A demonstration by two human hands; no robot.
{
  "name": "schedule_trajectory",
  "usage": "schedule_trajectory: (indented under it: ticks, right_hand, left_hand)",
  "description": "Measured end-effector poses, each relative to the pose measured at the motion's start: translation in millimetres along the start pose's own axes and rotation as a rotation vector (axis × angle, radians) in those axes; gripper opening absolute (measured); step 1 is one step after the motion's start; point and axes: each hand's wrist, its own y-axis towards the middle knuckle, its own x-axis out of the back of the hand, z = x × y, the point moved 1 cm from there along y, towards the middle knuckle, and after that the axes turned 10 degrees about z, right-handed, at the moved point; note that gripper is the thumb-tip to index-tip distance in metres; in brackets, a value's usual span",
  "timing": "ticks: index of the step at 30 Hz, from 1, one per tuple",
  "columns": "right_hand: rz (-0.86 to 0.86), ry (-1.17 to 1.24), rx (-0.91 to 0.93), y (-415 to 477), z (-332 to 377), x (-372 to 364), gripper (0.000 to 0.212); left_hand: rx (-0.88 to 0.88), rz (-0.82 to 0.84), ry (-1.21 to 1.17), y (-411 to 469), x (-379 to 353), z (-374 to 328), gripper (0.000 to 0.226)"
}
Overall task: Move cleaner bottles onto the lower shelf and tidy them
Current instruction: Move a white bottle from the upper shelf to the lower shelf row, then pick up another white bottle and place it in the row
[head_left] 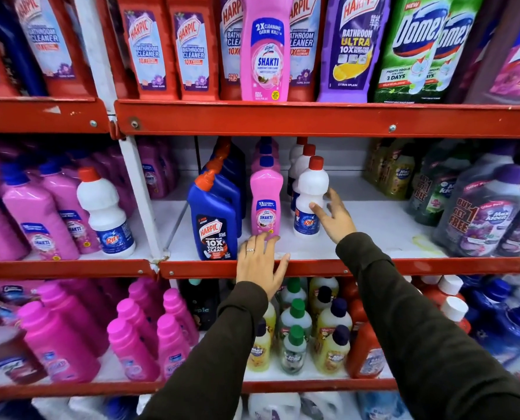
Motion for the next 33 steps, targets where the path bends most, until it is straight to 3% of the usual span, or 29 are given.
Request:
schedule_trajectory:
  ticks: [6, 11, 26, 33]
  right_hand:
    - [-0.223, -0.542, 0.145, -46.8, -2.8, -29.0, 0.07]
    - [-0.258, -0.689, 0.14, -78.8, 11.8, -69.8, 0.065]
    - [-0.335, -0.641, 0.308, -132.9, 78.5, -197.3, 0.042]
    - [-0.264, -0.539, 0.375, -130.5, 114.7, -267.3, 0.038]
  left_hand:
    - [-0.111, -0.029, -0.069, -17.5, 16.4, 6.8, 0.051]
    - [-0.167, -0.04, -0.074, -35.4, 37.5, 20.4, 0.049]
    - [-0.055, -0.201, 0.029, -105.0, 88.3, 146.3, 0.041]
    - [0.064, -0.208, 0.07, -127.1, 117.4, 219.0, 0.042]
